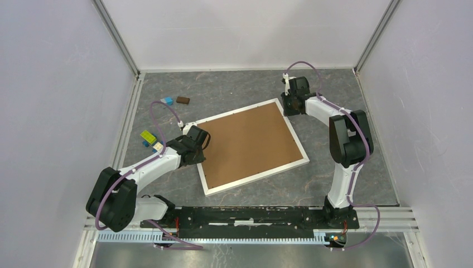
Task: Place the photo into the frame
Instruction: Install the photo frame at the center of the board.
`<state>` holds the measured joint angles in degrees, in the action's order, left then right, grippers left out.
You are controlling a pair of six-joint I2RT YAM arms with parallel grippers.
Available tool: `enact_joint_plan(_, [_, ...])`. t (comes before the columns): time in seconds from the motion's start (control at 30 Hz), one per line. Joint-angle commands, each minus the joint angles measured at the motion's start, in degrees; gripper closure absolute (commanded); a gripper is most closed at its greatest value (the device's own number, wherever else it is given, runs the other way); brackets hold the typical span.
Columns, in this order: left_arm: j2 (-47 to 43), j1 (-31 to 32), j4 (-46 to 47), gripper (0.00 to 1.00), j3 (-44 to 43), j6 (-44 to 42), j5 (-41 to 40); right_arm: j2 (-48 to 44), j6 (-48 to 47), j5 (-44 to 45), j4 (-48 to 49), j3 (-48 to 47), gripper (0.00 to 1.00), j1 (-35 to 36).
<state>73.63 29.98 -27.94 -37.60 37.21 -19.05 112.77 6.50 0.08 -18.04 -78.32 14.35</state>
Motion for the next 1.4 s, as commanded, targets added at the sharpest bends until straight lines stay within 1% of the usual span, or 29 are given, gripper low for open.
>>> enact_joint_plan(0.0, [3.32, 0.0, 2.21, 0.98, 1.58, -0.21, 1.4, -1.2, -0.89, 0.08, -1.44, 1.38, 0.75, -0.45])
enact_joint_plan(0.03, [3.28, -0.01, 2.13, 0.98, 1.57, -0.25, 1.46, -1.16, -0.84, -1.73, -1.52, 1.6, 0.75, -0.41])
enact_joint_plan(0.2, [3.2, 0.02, 2.1, 0.98, 1.64, -0.16, 1.29, -2.23, -0.83, -3.55, 0.48, 3.68, 0.75, -0.23])
enact_joint_plan(0.43, [3.45, 0.0, 2.13, 0.98, 1.48, -0.18, 1.27, -2.17, -1.11, -4.3, 0.95, 4.03, 0.75, 0.23])
enact_joint_plan(0.63, [3.49, 0.02, 2.1, 0.98, 1.55, -0.15, 1.33, -0.33, -1.36, -5.19, 0.88, 3.5, 0.75, 0.5])
enact_joint_plan(0.9, [3.45, 0.05, 2.16, 0.98, 1.53, -0.24, 1.45, 2.53, -2.14, -4.95, -0.51, 2.91, 0.75, 1.88])
enact_joint_plan(1.1, [2.93, -0.03, 2.28, 0.98, 1.75, -0.19, 1.37, 3.56, -1.31, -5.94, 1.43, 5.79, 0.76, 4.22])
enact_joint_plan(1.37, [2.76, -0.01, 2.38, 0.98, 1.86, -0.15, 1.43, 2.83, -1.03, -3.71, 2.07, 8.96, 0.76, 5.69])
